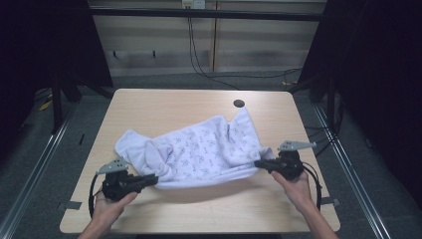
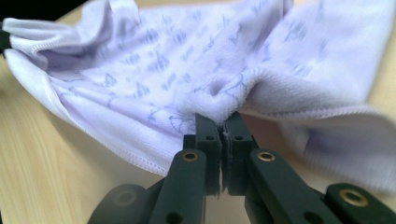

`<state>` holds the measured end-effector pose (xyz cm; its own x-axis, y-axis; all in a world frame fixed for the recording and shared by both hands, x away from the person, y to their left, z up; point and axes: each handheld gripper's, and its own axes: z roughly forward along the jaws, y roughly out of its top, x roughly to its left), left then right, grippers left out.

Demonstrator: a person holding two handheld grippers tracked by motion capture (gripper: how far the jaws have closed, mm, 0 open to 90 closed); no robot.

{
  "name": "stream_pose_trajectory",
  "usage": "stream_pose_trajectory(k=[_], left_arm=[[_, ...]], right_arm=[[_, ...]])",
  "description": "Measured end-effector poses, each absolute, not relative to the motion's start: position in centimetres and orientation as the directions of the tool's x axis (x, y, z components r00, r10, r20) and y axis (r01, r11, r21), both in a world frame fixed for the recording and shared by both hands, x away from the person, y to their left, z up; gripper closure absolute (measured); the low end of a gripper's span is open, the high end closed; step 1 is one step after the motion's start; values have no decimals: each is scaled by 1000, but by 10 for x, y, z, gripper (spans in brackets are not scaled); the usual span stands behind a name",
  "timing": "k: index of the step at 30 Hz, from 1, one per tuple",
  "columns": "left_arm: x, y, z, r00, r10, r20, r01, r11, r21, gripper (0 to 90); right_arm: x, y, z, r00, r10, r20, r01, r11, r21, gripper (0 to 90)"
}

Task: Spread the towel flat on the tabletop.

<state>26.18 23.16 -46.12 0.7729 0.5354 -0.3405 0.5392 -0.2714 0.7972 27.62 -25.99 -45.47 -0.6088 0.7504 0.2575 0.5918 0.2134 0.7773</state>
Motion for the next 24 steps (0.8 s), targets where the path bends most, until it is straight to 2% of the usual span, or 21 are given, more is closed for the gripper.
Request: stream_pose_trajectory(k=[3, 5, 8, 12, 15, 18, 21, 22, 24], left_arm=[[255, 229, -465, 788, 516, -336, 538, -311, 784, 815], [247, 233, -465, 791, 508, -342, 533, -296, 792, 775], [249, 243, -454, 793, 510, -333, 508, -253, 823, 716], [264, 251, -448, 779, 526, -342, 508, -209, 836, 677], [288, 245, -455, 762, 574, -299, 519, -265, 813, 664], [317, 233, -479, 739, 618, -268, 555, -332, 763, 619], [323, 226, -493, 733, 623, -272, 582, -368, 726, 661], [319, 220, -497, 746, 623, -236, 563, -399, 724, 711], [316, 219, -498, 742, 620, -254, 575, -394, 717, 821]], right_arm=[[270, -260, -462, -610, 745, 270, 616, 232, 752, 864], [259, -265, -467, -599, 749, 285, 635, 227, 738, 752], [248, -274, -462, -582, 764, 279, 625, 201, 755, 641], [235, -289, -449, -574, 766, 288, 584, 137, 800, 614], [233, -286, -448, -593, 753, 286, 568, 140, 811, 609], [241, -256, -456, -655, 696, 295, 575, 205, 792, 578], [248, -237, -463, -682, 674, 285, 574, 251, 779, 559], [257, -219, -471, -703, 652, 284, 579, 292, 762, 541], [263, -206, -477, -722, 633, 282, 573, 318, 755, 531]])
